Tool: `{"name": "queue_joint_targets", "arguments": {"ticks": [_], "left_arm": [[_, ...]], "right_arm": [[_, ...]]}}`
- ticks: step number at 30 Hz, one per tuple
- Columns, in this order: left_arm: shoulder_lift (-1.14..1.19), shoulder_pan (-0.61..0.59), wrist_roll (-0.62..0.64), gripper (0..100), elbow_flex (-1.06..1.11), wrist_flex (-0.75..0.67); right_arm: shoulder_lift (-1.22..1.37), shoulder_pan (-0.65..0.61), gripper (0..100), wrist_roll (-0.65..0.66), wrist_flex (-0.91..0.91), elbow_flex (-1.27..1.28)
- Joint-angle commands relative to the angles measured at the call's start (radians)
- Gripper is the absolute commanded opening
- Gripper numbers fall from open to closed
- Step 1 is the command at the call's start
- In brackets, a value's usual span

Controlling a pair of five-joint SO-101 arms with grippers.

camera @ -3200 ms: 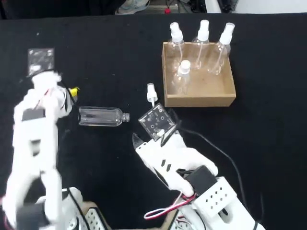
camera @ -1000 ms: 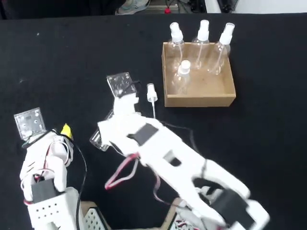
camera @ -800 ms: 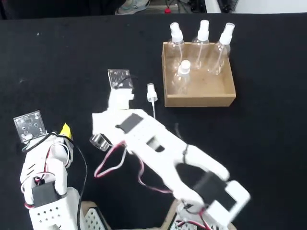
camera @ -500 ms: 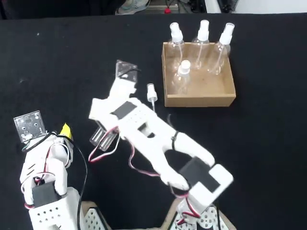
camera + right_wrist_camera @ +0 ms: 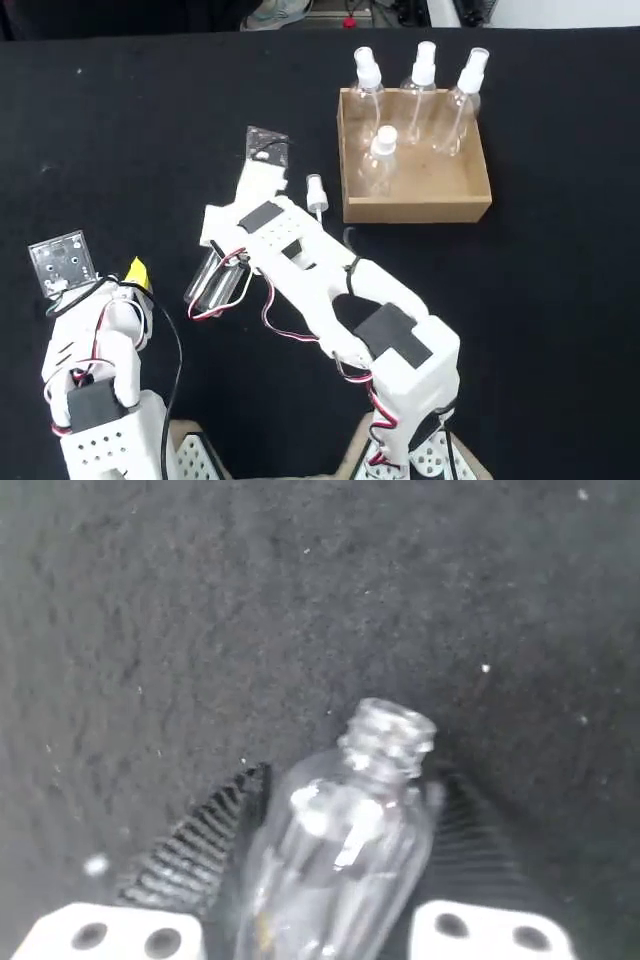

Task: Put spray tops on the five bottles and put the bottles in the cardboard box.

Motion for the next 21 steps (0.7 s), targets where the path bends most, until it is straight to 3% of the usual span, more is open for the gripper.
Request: {"name": "queue_joint_targets", "arguments": {"ticks": [1, 4, 9, 12, 17, 21], "left_arm": [[-0.008, -0.013, 0.006, 19, -0.002, 0.003], [-0.008, -0.013, 0.006, 19, -0.002, 0.003], [-0.008, -0.013, 0.006, 19, -0.002, 0.002], [-0.008, -0.013, 0.006, 19, -0.002, 0.002], [-0.008, -0.013, 0.006, 19, -0.001, 0.002], [-0.008, -0.013, 0.006, 19, -0.001, 0.002]], "right_arm": [[-0.058, 0.026, 5.0, 0.103, 0.101, -0.097], [-0.117, 0.046, 1.1, 0.241, 0.181, -0.136], [-0.162, 0.035, 2.5, 0.644, 0.230, -0.122], [-0.128, 0.026, 4.2, 0.819, 0.203, -0.079], [-0.056, 0.031, 26.3, 0.856, 0.264, -0.096], [-0.053, 0.025, 38.3, 0.856, 0.494, -0.229]]}}
